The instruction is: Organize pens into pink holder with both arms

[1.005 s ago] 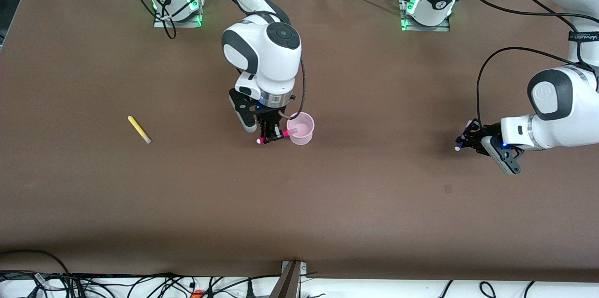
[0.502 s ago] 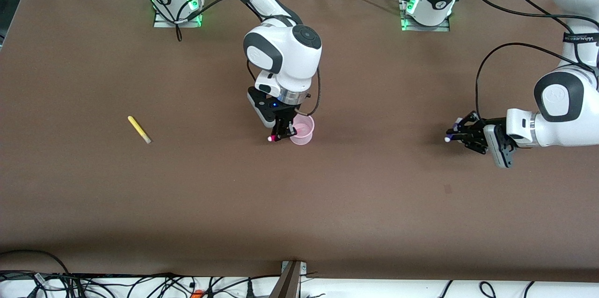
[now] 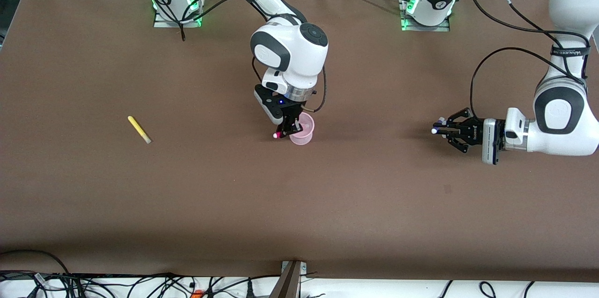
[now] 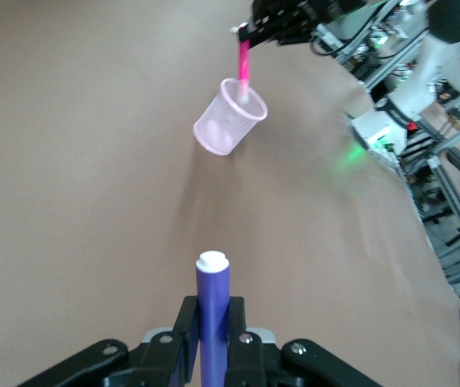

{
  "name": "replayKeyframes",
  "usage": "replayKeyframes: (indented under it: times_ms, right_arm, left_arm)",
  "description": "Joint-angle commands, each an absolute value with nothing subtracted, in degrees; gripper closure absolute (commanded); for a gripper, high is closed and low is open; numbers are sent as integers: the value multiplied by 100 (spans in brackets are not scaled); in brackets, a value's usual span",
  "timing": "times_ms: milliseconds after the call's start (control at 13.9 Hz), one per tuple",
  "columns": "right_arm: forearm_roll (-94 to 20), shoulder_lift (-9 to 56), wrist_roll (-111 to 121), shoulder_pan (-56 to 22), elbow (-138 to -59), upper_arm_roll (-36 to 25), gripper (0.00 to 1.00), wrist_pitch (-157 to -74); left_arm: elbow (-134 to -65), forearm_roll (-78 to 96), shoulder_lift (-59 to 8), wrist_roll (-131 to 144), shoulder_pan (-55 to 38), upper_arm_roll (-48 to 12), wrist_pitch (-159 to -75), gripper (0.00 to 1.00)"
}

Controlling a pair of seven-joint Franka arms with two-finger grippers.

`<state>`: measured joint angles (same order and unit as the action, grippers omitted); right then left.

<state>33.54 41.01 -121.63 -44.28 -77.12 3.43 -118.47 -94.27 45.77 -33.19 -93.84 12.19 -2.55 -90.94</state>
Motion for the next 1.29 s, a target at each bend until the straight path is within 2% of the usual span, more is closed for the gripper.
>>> replayKeyframes:
  times_ms: [0,359,431,502,574,718,789,861,933,1077,1220]
  right_arm:
    - [3498,4201,-12243,-4561,-7585,264,100,-11716]
    - [3524,4219,-12234,-4605,-7673,264,100,-11707]
    - [3524,4219,-12217,-4605,-7673,264,92,-11698]
    - [3524,4219,-12217,-4605,-7664,264,89,-11698]
    - [3533,4219,-12217,-4597,-7664,264,76,-11698]
    - [3551,4201,-12208,-4605,-7664,185,37,-11698]
    - [3612,4175,-12165,-4614,-7664,141,26,-11690]
    - [3612,4157,-12060,-4597,-7655,141,10,-11585]
    - [3604,4044,-11876,-4579,-7647,123,6,-11480]
    - [3368,3737,-11236,-4387,-7646,97,6,-11234]
    - [2641,3359,-9922,-4001,-7638,97,6,-10935]
  left_arm:
    - [-8886,4903,-3656,-9807,1283,-299,-8614,100]
    - [-8860,5036,-3648,-9984,1292,-308,-8254,100]
    - [-8859,5114,-3647,-9984,1292,-308,-8192,100]
    - [-8859,5194,-3656,-9984,1292,-299,-8183,100]
    - [-8859,5203,-3656,-9976,1283,-299,-8183,100]
    - [-8851,5212,-3656,-9967,1274,-308,-8191,100]
    - [-8851,5238,-3648,-9975,1266,-316,-8183,100]
    - [-8851,5282,-3647,-9984,1274,-316,-8174,100]
    - [-8842,5291,-3647,-9984,1266,-334,-8183,100]
    - [-8798,5335,-3621,-9984,1231,-351,-8174,100]
    - [-8666,5405,-3630,-9967,1204,-413,-8165,100]
